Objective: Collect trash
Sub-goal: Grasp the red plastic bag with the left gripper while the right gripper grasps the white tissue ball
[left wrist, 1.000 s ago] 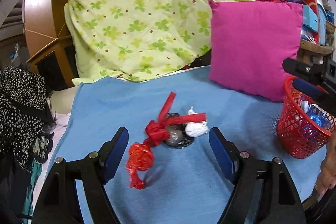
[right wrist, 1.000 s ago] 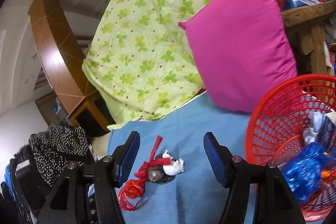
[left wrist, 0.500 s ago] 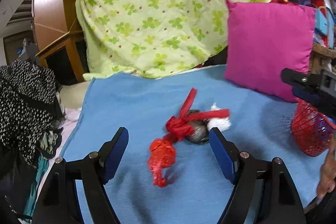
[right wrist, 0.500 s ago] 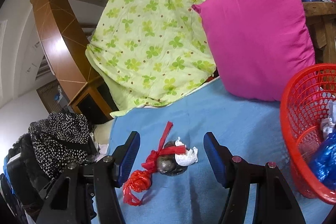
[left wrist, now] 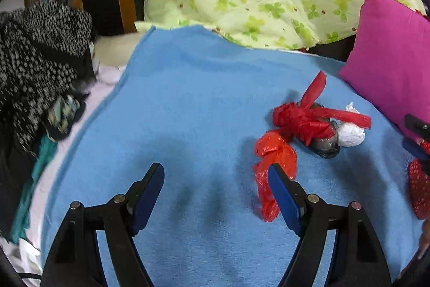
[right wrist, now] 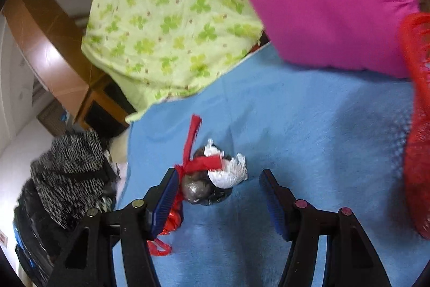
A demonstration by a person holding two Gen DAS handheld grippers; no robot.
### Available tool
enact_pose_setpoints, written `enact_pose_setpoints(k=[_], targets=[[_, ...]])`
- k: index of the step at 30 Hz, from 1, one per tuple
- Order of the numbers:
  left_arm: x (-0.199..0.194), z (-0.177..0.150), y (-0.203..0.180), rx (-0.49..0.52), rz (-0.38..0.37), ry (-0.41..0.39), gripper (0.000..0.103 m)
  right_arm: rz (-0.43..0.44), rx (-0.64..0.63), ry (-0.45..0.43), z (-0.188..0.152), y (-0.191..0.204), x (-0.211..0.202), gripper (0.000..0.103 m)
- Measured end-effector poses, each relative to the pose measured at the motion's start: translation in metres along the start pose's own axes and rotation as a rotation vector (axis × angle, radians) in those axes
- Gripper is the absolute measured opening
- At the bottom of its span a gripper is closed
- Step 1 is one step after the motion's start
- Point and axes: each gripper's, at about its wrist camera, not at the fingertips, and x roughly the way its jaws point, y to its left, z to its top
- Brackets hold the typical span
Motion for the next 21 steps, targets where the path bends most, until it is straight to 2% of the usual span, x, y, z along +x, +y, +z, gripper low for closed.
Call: enact_pose_setpoints(k=[3,7,10,21], targets=[[0.005,-0.002,-0.007,0.001,-0.076,0.018,0.080,-0.015,-0.057,0.049,-0.004,0.009,0.023,0.063],[0.012,-0.001,-0.023,-0.001,-0.170,0.030,0.080,-0.078,-0.120,0.084,-0.008,0.014,0.053,0.061],[0.023,0.003,-0.035,-0.006,-0.206,0.050,0.080,-0.115,-0.128,0.098,-0.008,0.009,0.069,0.061],[0.067,0.005,-0.046,-0.074,-0.220,0.144,0.080,-0.129,-0.101,0.099,0.000,0.003,0.110,0.062]])
